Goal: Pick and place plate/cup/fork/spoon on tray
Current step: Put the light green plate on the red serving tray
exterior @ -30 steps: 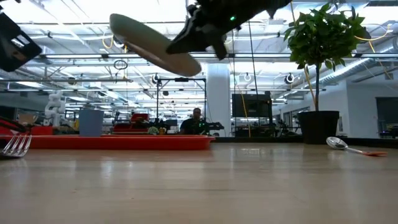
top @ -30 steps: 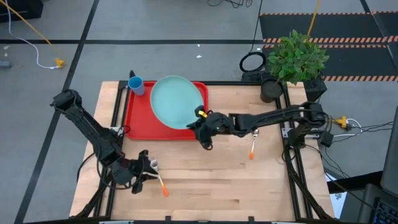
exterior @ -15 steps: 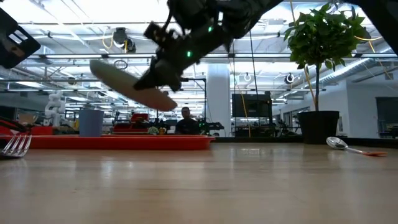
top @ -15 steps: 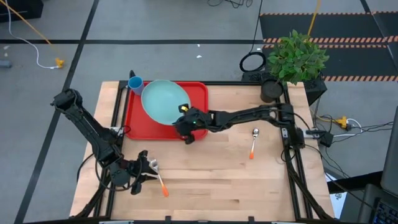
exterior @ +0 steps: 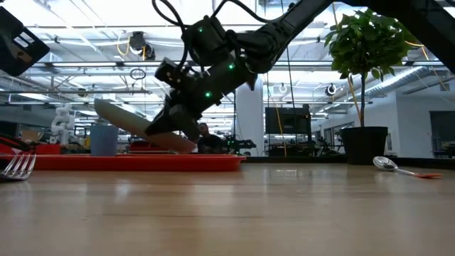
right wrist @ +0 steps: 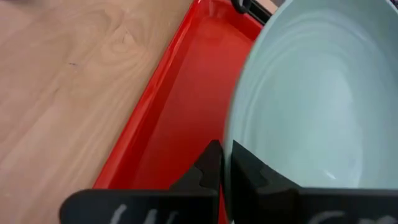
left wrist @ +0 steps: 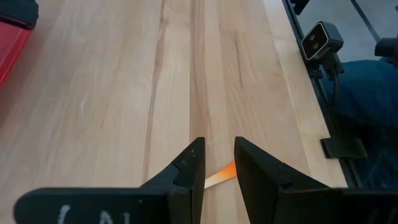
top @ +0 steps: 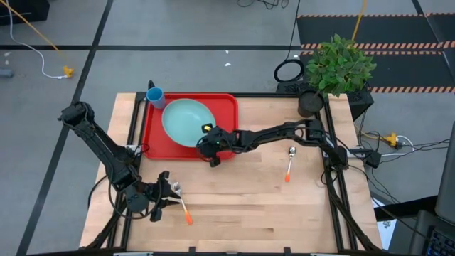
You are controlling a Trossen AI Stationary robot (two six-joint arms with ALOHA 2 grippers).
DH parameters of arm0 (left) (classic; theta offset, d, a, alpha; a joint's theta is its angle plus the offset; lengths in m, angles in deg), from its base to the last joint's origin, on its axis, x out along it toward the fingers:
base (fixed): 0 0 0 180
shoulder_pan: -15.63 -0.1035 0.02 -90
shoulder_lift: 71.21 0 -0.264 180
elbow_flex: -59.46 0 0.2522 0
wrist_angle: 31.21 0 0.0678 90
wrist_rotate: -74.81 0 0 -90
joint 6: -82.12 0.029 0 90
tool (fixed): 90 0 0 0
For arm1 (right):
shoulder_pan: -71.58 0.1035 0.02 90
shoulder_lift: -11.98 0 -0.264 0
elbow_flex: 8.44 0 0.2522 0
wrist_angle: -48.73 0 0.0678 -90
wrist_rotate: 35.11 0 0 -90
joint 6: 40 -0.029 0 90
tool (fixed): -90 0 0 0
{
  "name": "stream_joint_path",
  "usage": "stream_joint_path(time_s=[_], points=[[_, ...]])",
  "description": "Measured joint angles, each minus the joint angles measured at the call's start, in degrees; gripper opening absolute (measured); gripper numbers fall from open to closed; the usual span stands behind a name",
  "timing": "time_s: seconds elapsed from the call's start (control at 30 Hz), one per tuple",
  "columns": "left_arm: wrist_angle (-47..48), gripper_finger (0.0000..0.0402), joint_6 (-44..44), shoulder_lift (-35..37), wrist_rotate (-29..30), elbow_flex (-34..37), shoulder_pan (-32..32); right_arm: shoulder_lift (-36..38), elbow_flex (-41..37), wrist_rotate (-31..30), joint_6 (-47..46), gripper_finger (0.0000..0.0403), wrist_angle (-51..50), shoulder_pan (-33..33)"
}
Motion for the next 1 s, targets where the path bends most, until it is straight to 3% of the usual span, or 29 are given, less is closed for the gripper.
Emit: stream_joint_path(time_s=[0.1,0.27,1.0], points=[[0.00,0.0088,0.31,0.00,0.00,0.00,0.00,0.00,0.02,0.16,-1.17,0.0000,-0.62,-0.37],[0.02,0.0088,0.48,0.00,0.38,0.00,0.00,0.00,0.02,5.86,-2.89,0.0000,-0.74,-1.56],[0.00,0.0088,0.97,0.00,0.46,-0.02,0.00,-1.36,-0.22,5.93,-3.27,0.0073,2.98,-2.13]])
